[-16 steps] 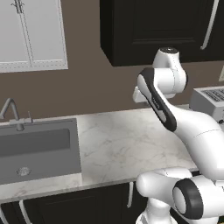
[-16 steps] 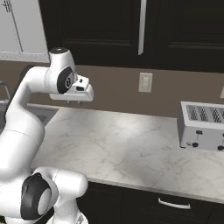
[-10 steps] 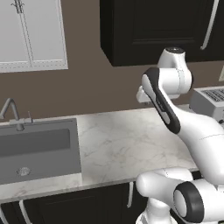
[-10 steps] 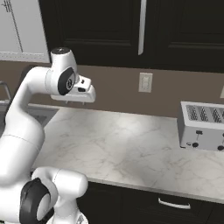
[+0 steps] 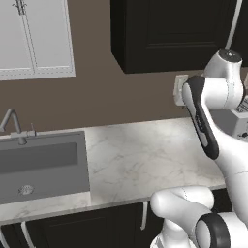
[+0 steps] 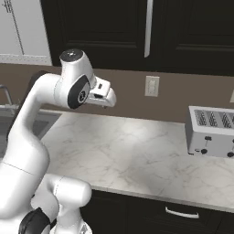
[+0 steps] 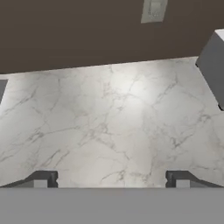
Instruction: Open the cabinet and move the ladle to the pot. Then close the cabinet.
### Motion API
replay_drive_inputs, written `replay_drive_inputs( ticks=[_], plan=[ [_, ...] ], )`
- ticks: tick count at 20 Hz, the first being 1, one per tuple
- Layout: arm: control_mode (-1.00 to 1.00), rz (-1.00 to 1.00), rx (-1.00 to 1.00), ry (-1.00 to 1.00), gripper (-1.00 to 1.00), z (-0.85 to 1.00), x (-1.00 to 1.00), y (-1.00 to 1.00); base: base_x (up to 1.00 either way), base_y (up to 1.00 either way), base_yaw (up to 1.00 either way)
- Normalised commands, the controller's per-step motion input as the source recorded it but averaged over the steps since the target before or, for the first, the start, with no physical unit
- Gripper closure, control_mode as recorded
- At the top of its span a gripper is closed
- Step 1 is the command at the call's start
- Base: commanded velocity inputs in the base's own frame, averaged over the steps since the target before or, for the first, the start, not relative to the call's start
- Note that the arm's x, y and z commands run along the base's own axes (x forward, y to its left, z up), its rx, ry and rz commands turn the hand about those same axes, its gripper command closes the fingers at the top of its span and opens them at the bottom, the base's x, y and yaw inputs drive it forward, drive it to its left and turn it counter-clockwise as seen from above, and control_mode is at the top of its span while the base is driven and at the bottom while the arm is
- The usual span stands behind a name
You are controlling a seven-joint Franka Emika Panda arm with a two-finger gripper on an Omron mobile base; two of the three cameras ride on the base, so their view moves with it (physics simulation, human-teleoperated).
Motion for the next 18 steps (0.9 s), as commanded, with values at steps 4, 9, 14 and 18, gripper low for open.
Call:
replay_drive_inputs(
  ticks=[4,9,14,18],
  plan=[
    [-1.00,-0.13,0.00,-0.16,-1.00,0.41,0.00,-0.66,0.00,0.00,0.00],
    [-1.00,-0.03,0.00,-0.20,-1.00,0.44,0.00,-0.62,0.00,0.00,0.00],
    [-1.00,0.00,0.01,-0.18,-1.00,0.43,0.00,-0.53,0.00,0.00,0.00],
    [-1.00,0.00,0.01,-0.11,-1.00,0.48,0.01,-0.44,0.00,0.00,0.00]
  ],
)
